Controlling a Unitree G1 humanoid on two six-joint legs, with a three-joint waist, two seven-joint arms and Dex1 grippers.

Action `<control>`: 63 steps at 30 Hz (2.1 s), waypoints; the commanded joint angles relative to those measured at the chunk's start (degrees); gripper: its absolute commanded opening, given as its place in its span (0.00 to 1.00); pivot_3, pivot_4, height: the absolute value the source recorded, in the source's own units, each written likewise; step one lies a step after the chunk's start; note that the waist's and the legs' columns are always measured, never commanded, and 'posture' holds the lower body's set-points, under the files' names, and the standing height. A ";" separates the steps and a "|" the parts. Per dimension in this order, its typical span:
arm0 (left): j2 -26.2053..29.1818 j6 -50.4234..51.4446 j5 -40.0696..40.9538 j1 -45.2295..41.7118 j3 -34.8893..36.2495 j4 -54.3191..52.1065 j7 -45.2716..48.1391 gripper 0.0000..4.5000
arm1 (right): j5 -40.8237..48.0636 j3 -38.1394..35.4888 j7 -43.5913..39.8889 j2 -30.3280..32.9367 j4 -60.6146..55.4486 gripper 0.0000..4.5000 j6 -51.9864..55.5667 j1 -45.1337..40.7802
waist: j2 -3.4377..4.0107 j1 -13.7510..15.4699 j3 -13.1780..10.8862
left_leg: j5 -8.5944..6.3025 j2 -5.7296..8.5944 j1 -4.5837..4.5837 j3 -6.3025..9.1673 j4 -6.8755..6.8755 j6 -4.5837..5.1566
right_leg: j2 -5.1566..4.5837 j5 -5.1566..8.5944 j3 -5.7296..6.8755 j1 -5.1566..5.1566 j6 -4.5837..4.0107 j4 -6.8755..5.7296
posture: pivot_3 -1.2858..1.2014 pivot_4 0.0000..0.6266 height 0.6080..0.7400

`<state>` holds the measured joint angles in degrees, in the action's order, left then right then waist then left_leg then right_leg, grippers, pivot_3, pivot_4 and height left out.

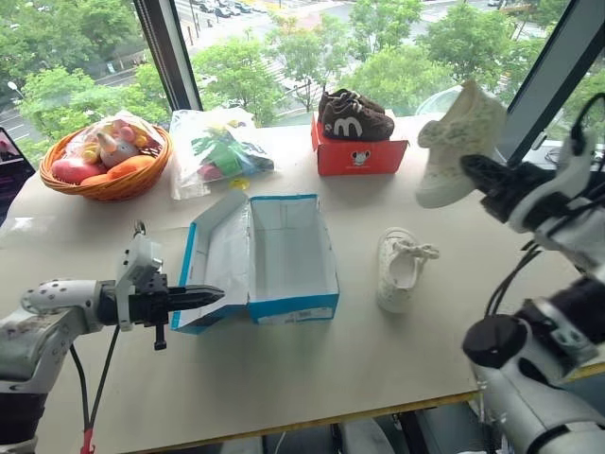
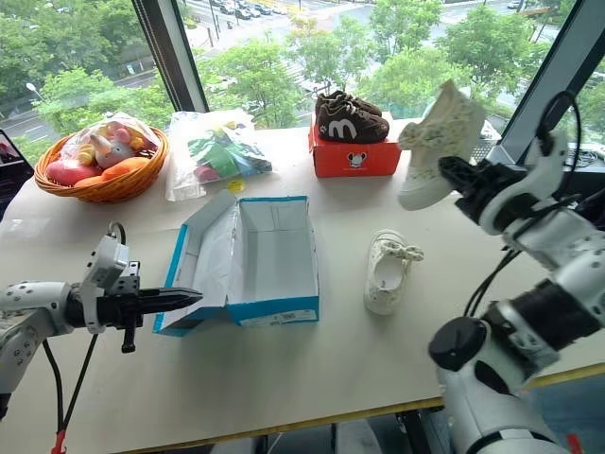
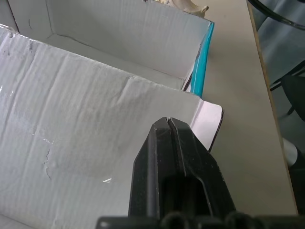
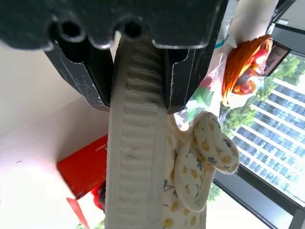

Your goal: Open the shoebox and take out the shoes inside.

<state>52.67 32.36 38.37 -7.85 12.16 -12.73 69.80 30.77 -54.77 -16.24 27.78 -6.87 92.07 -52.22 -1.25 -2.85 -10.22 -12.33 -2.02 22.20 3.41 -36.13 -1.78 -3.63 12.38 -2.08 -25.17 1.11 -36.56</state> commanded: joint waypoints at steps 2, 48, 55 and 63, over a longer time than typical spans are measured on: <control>-0.58 -1.82 -0.20 -0.36 0.08 -0.59 0.75 0.00 | 9.09 1.82 -0.87 11.05 6.33 0.35 0.43 10.19 | -0.01 0.23 0.00 | -0.05 0.01 -0.02 -0.10 -0.03 0.09 | 0.04 0.01 -0.16 0.00 0.02 0.01 | 0.52 0.24 1.00; 0.19 -1.17 2.63 -4.17 1.59 -2.85 3.09 0.00 | 15.85 24.12 -7.00 32.91 -7.35 0.99 -14.58 40.80 | -0.39 0.13 0.22 | -0.17 0.02 -0.27 -0.27 -0.23 0.25 | 1.09 0.13 -2.07 0.70 0.51 0.56 | 0.52 0.24 1.00; 0.91 -1.25 3.30 -2.72 3.03 -4.32 2.72 0.00 | 21.99 20.98 -20.38 38.05 -16.07 0.99 -19.69 37.17 | -0.37 0.04 0.21 | -0.17 0.00 -0.28 -0.28 -0.24 0.25 | 1.11 0.13 -2.08 0.68 0.52 0.55 | 0.52 0.24 1.00; 1.12 -0.88 4.03 -1.84 4.37 -5.26 2.69 0.00 | 34.62 17.20 -29.90 31.58 -27.20 0.99 -25.60 39.62 | -0.47 0.75 0.16 | -0.19 0.00 -0.17 -0.26 -0.32 0.25 | 1.10 0.12 -2.04 0.69 0.56 0.61 | 0.52 0.24 1.00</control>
<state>52.84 31.31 40.89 -9.49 14.48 -16.00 72.51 63.86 -36.22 -45.93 60.23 -32.57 69.54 -12.44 -1.72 -2.10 -10.06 -12.52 -2.02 22.05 3.15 -36.51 -1.53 -2.53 12.48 -4.13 -24.48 1.68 -35.96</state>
